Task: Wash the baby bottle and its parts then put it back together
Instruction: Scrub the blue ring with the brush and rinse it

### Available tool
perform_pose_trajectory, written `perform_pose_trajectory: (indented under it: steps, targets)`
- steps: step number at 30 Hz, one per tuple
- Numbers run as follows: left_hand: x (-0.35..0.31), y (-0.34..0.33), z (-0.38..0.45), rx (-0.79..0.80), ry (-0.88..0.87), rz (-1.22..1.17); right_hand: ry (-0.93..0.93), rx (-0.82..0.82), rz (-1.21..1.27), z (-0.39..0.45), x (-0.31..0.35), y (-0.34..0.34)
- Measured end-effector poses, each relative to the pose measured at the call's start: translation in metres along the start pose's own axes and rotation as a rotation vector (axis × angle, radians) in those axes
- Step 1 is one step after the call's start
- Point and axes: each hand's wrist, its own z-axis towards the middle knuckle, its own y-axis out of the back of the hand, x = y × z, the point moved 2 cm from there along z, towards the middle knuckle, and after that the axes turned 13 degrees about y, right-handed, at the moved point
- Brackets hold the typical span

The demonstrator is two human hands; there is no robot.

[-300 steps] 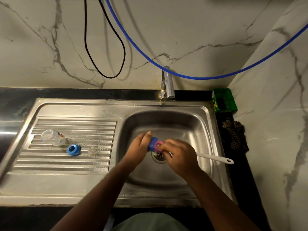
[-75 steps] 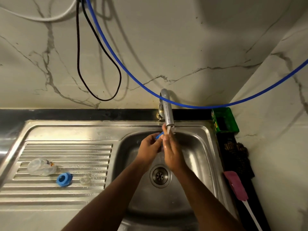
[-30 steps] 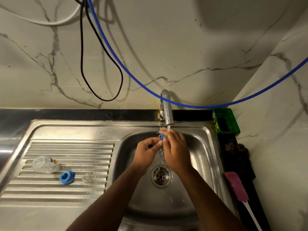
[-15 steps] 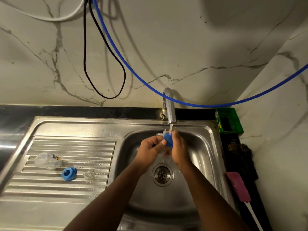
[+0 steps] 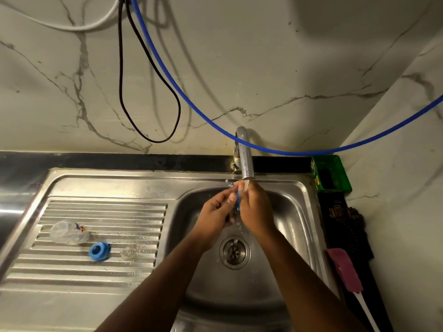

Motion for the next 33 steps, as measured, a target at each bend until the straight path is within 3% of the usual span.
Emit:
perform_pose_trajectory:
  steps: [2,5,6,9,10,13,17,19,20,23,24,26,28,31,33]
  targets:
    - [-0.002,0.001,0.005,-0.048,0.001,-0.058,0.062,0.031,0.115,-0.01,0.006,-0.006]
    - [-0.005,-0.007,0.004,-0.01,-0.03,-0.084,0.186,-0.067,0.04,-0.014,0.011,-0.003]
    - [-0.006,-0.008,0.002,-0.011,-0.055,-0.083,0.12,-0.121,0.043,-0.011,0.009,-0.001]
    - [-0.003,-0.004,0.003,-0.034,-0.099,-0.07,-0.383,-0.041,0.28,0.004,0.003,-0.004]
    - [-0.001,-0.002,0.003,-0.033,-0.088,-0.069,-0.416,-0.01,0.252,0.005,0.004,-0.003]
    - [0.0,0.0,0.003,-0.009,0.016,-0.104,-0.163,-0.025,-0.08,0.0,0.005,0.0]
    - [0.001,0.002,0.007,0.06,0.026,-0.079,0.181,-0.12,0.1,-0.017,0.011,-0.001]
    - [0.001,0.004,0.008,0.019,0.012,-0.042,0.327,-0.075,0.108,-0.023,0.008,0.0]
    - [0.001,0.005,0.009,-0.007,-0.001,0.012,0.264,-0.037,0.077,-0.021,0.004,0.003]
    - [0.009,0.002,0.009,-0.051,-0.017,0.162,-0.2,0.062,0.125,-0.01,-0.003,0.006]
    - [0.012,0.002,0.01,-0.054,-0.008,0.148,-0.156,0.063,0.024,-0.007,-0.004,0.008]
    - [0.013,0.002,0.01,-0.028,0.003,0.039,0.102,0.064,-0.141,-0.007,0.006,0.009]
    - [0.012,-0.001,0.009,0.003,-0.004,-0.015,0.189,0.055,-0.077,-0.009,0.005,0.005]
    - [0.013,0.0,0.009,0.025,0.033,-0.059,-0.272,0.079,0.2,0.004,0.007,0.006]
    - [0.016,0.004,0.012,0.039,0.164,-0.295,-0.472,0.248,0.277,0.011,0.009,0.015]
